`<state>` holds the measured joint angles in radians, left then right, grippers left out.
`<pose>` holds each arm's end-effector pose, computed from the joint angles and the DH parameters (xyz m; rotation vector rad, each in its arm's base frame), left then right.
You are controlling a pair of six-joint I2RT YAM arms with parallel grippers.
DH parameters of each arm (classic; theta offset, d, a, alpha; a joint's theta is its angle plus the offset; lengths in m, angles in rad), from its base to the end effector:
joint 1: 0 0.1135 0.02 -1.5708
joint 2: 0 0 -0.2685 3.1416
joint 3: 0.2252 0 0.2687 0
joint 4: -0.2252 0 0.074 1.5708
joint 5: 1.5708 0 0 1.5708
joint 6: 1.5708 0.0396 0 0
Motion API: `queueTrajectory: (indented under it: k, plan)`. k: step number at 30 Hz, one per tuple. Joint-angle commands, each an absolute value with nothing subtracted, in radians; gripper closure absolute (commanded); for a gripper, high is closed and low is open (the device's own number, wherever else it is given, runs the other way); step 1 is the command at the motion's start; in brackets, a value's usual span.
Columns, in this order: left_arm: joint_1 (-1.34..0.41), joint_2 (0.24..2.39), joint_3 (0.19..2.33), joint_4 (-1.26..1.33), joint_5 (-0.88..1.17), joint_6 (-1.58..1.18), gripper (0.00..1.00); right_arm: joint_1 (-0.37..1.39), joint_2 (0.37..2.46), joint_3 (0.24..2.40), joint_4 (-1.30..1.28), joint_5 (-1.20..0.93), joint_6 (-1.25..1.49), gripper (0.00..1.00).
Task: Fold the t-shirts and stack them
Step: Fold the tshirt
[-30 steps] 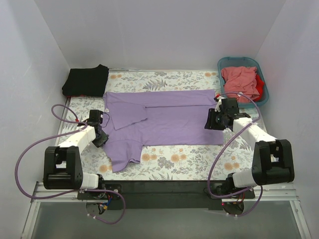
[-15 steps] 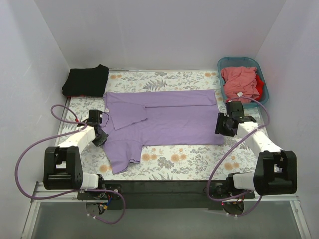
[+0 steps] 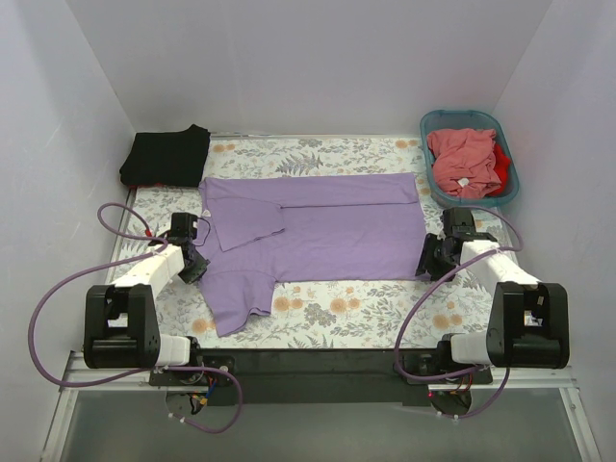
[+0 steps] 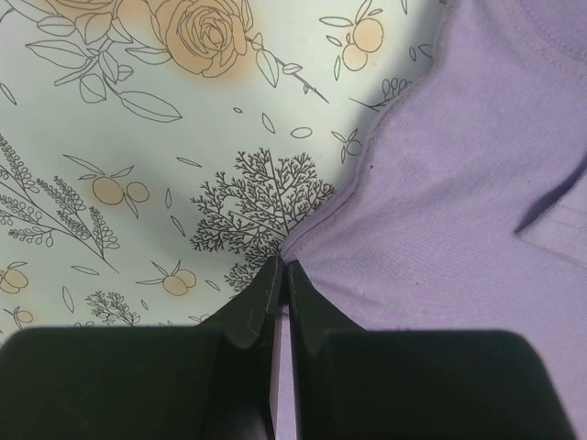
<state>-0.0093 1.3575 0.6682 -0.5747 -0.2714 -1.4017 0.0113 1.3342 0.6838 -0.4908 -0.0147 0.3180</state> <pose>0.2374 0.0084 0.1487 -1.7978 2.0610 0.0101 0.2491 0.0034 0.1604 0.4109 2.6866 0.1169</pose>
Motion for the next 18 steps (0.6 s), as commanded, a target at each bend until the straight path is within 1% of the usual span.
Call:
queueTrajectory:
  k: [1, 9, 12, 13, 15, 16, 18]
  plan:
    - [-0.006, 1.347, 0.644, -0.572, -0.252, -1.397, 1.00, -0.017, 1.335, 0.667, -0.468, -0.037, 0.344, 0.49]
    - [-0.006, 1.344, 0.646, -0.571, -0.250, -1.396, 1.00, -0.021, 1.358, 0.629, -0.453, -0.005, 0.353, 0.52]
    - [-0.006, 1.344, 0.646, -0.572, -0.250, -1.396, 1.00, -0.021, 1.355, 0.618, -0.436, 0.023, 0.350, 0.58]
    - [-0.006, 1.341, 0.644, -0.574, -0.252, -1.397, 1.00, -0.023, 1.356, 0.615, -0.436, 0.025, 0.348, 0.63]
    - [-0.006, 1.336, 0.646, -0.575, -0.253, -1.401, 1.00, -0.023, 1.356, 0.606, -0.434, 0.029, 0.347, 0.70]
    - [-0.006, 1.332, 0.644, -0.575, -0.256, -1.402, 1.00, -0.025, 1.355, 0.603, -0.434, 0.028, 0.345, 0.79]
    - [-0.006, 1.328, 0.644, -0.577, -0.255, -1.410, 1.00, -0.025, 1.345, 0.598, -0.437, 0.017, 0.348, 0.90]
